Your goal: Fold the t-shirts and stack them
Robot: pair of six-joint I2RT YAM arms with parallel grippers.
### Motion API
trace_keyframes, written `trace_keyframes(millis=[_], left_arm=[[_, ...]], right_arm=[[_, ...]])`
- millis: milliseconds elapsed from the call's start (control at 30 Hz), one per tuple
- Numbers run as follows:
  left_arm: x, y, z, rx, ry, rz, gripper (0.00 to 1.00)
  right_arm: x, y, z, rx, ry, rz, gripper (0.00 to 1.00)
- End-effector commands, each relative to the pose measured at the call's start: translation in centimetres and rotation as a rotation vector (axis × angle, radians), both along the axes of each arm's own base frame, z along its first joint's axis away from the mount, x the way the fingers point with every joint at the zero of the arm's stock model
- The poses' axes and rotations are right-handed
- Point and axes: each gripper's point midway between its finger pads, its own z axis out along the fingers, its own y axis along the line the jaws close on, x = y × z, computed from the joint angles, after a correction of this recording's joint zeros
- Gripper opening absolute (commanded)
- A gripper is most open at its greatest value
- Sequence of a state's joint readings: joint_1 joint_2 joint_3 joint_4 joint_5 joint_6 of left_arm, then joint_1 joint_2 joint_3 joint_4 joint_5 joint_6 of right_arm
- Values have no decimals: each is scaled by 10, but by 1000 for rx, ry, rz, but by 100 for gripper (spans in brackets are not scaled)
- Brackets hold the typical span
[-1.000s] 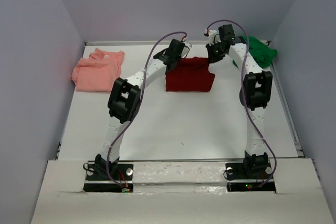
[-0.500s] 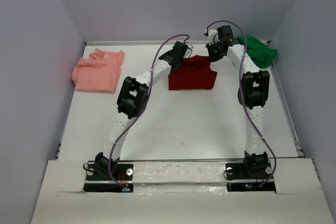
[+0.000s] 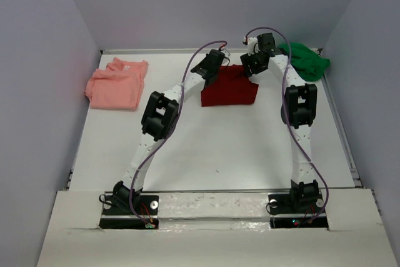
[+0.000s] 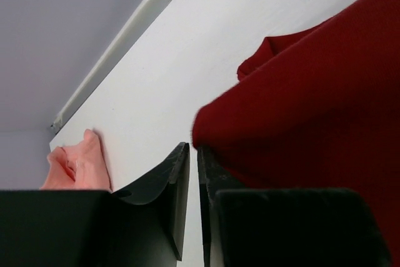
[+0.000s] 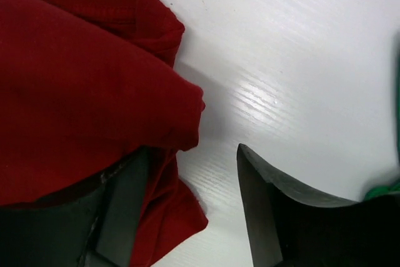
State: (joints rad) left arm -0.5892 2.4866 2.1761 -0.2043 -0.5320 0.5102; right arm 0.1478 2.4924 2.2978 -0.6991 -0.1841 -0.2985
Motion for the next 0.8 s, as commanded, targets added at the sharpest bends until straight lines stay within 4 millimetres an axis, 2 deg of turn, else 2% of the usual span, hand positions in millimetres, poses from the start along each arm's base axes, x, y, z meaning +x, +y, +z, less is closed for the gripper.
trace_keyframes(millis=[0,33,67,133,200,300,333,400,433,500,533,567,600,633,667,700,733,767], left_arm=[[13,8,31,39,-138,81,25],[15,3,39,44,-189,89,25],[10,8,33,123,-190,98,25],[11,4,43,122,-243,99,26],[8,-2,41,125,-246,87,27],[10,-7,43,133,-269,98,55],[12,-7,42,134,-278,104,67],[12,-5,56,130,-306,132,80],[12,-3,63,117,-318,147,88],[10,1,83,82,-335,161,97],[7,7,104,49,-353,174,99],[4,9,115,40,-359,174,99],[0,16,139,22,-380,182,99],[-4,22,150,18,-386,196,99],[-10,29,149,33,-368,201,99],[-20,39,178,6,-398,213,99],[-27,47,187,-2,-407,224,99],[-33,62,175,24,-382,230,99]], right_arm=[[19,-6,24,-3,-89,-15,69],[18,-7,23,-7,-89,-10,69],[18,-8,24,-12,-90,-12,70],[17,-8,24,-17,-89,-7,72],[16,-9,25,-19,-90,-6,73],[13,-11,26,-30,-86,-6,74],[13,-11,31,-35,-97,-3,75],[10,-14,34,-47,-98,-8,75],[9,-15,48,-52,-121,-7,75],[4,-17,59,-57,-130,-7,75],[2,-19,82,-65,-170,-3,76],[0,-21,90,-72,-183,-3,76],[-3,-22,97,-81,-192,-2,76],[-6,-24,104,-94,-202,9,76],[-9,-26,111,-103,-210,8,76],[-15,-23,129,-111,-239,15,76],[-23,-26,127,-132,-220,28,76],[-28,-22,131,-147,-223,38,76]])
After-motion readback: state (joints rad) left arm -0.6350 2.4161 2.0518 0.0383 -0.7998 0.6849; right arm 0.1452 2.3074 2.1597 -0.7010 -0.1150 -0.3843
